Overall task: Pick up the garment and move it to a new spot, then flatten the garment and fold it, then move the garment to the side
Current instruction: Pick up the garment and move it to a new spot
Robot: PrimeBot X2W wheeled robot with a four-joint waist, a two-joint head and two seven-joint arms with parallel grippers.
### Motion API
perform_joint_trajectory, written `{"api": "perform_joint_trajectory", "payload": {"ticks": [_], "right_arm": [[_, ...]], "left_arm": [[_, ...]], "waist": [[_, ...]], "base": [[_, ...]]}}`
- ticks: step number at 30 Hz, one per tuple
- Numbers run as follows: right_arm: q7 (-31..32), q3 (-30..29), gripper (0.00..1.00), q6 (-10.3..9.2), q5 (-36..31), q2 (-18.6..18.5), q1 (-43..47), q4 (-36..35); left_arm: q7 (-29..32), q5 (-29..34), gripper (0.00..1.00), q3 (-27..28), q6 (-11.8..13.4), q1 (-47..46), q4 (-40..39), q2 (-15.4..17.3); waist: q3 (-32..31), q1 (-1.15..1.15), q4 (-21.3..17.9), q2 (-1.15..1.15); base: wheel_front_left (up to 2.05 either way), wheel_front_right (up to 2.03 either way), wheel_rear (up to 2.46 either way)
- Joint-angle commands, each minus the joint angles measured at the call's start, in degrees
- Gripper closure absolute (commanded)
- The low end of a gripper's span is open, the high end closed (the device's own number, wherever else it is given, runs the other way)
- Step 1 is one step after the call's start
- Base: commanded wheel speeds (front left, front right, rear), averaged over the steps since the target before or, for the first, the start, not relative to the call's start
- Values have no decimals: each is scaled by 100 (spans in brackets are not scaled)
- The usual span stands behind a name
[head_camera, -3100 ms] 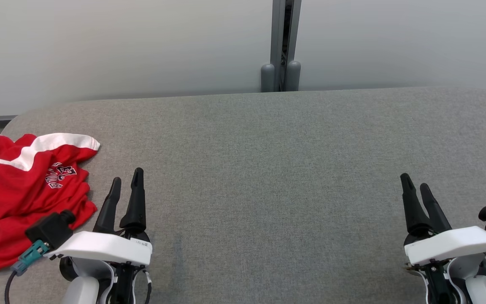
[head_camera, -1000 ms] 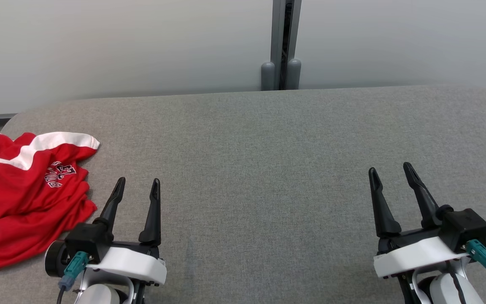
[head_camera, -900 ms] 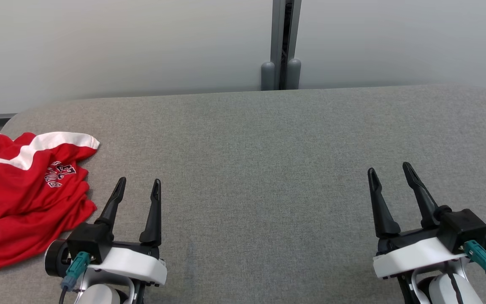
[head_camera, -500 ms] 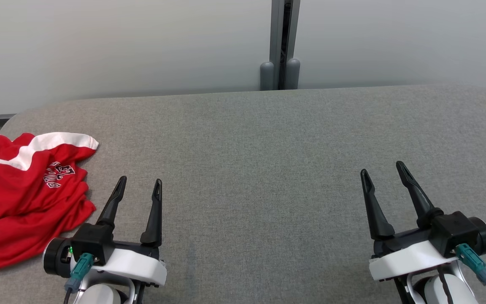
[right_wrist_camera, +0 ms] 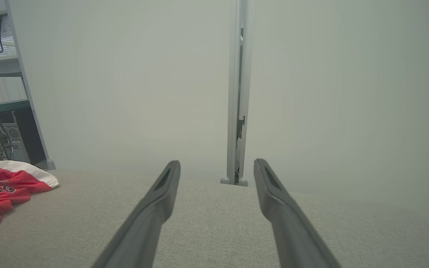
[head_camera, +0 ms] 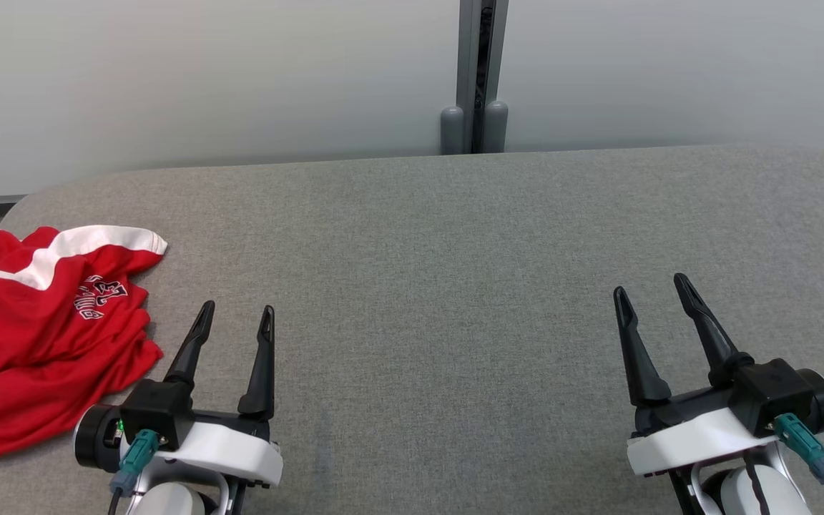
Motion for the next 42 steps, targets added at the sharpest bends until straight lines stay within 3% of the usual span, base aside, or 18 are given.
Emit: {"api": "perform_joint_trajectory", "payload": {"ticks": [1, 18, 42], "right_arm": [[-37, -9, 0, 13, -25, -13, 56, 18], [-37, 78, 0, 13, 58, -12, -58, -40], [-37, 132, 0, 13, 35, -165, -147, -153]], "left_arm": [[-25, 1, 0, 9, 4, -17, 18, 25], [-25, -329, 0, 7, 102, -151, -168, 25], [-25, -542, 0, 55, 347, -218, -332, 24]], "waist": [[3, -1, 8, 0], [137, -1, 529, 0], [391, -1, 1831, 0]], "base": [[0, 0, 0], [0, 0, 0], [0, 0, 0]]}}
